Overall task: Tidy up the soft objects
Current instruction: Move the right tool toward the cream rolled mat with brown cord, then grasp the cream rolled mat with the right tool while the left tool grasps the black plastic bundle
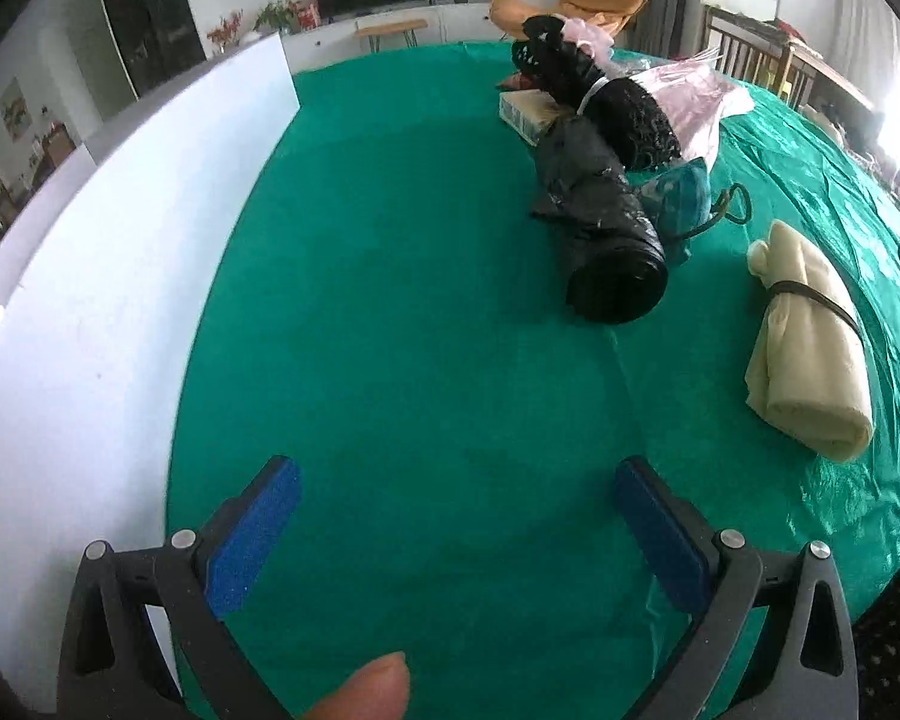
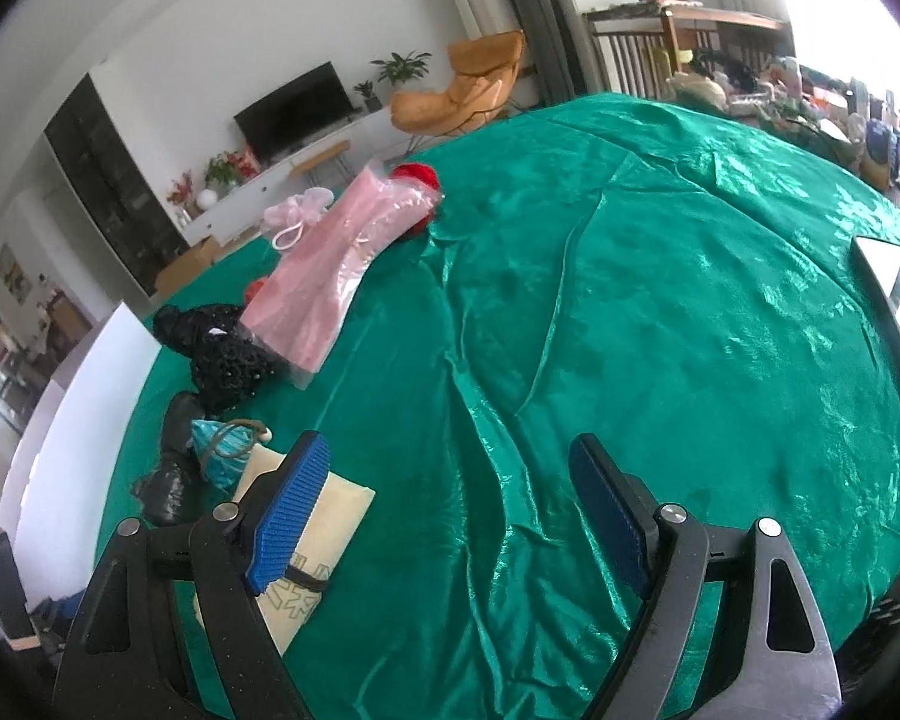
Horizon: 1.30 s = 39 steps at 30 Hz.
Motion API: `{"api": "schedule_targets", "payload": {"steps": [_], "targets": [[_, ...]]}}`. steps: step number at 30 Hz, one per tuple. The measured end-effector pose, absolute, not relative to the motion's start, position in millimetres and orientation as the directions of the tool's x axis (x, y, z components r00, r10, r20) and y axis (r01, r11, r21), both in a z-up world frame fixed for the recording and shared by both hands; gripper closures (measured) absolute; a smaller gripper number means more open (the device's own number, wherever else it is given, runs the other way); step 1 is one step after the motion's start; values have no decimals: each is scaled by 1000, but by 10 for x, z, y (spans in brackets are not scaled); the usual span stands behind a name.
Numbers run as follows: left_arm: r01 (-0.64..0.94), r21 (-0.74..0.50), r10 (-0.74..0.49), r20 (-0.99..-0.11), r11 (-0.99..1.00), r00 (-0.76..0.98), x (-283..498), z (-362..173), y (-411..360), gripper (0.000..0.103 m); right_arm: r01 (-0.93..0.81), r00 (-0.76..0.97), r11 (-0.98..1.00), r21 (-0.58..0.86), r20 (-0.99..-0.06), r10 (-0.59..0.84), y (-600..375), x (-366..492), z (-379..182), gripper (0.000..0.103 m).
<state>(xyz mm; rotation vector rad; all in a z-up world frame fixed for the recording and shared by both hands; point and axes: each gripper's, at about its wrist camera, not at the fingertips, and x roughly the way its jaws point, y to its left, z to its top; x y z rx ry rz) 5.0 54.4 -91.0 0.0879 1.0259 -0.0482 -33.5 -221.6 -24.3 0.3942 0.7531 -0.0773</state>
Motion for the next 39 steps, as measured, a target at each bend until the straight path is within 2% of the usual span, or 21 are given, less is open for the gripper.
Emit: {"api": "schedule_targets", "payload": {"steps": [6, 14, 17, 24, 30, 31, 32, 33, 34, 35, 39], "targets": [[63, -14, -44, -863, 998, 504, 80, -958, 614, 0, 204, 727, 926, 318, -683, 74, -2213, -330, -243, 18], [60, -9, -39, -850, 998, 525, 76, -977, 602, 0, 207, 730, 922, 327, -679, 77, -2221, -316, -251, 18], [64, -20, -48, -876, 998, 480, 152, -948, 609, 0, 205, 729, 923, 326, -680, 78, -2221, -318, -251, 18], [154, -171, -226, -831, 973, 509, 576, -591, 479, 0, 205, 726, 924, 323, -683, 78, -2221, -316, -261, 18], [263, -108, -219, -870, 959, 442, 1114, -704, 163, 2, 210, 730, 923, 324, -679, 73, -2237, -328, -264, 18], [271, -95, -211, -872, 958, 441, 1170, -734, 149, 10, 211, 732, 922, 324, -678, 71, -2244, -332, -263, 18], [278, -94, -213, -872, 956, 440, 1199, -756, 149, 29, 211, 733, 922, 325, -677, 70, -2249, -336, -262, 18], [283, -99, -219, -874, 954, 433, 1207, -769, 158, 40, 211, 734, 922, 325, -676, 70, -2249, -338, -260, 18], [288, -132, -249, -872, 949, 422, 1216, -774, 188, 57, 211, 735, 922, 326, -675, 71, -2253, -338, -259, 18], [278, -157, -268, -865, 948, 424, 1196, -758, 219, 67, 211, 734, 922, 326, -676, 71, -2251, -338, -260, 18], [201, -127, -207, -868, 971, 451, 922, -696, 391, 67, 210, 733, 921, 329, -676, 75, -2257, -343, -255, 18]]}}
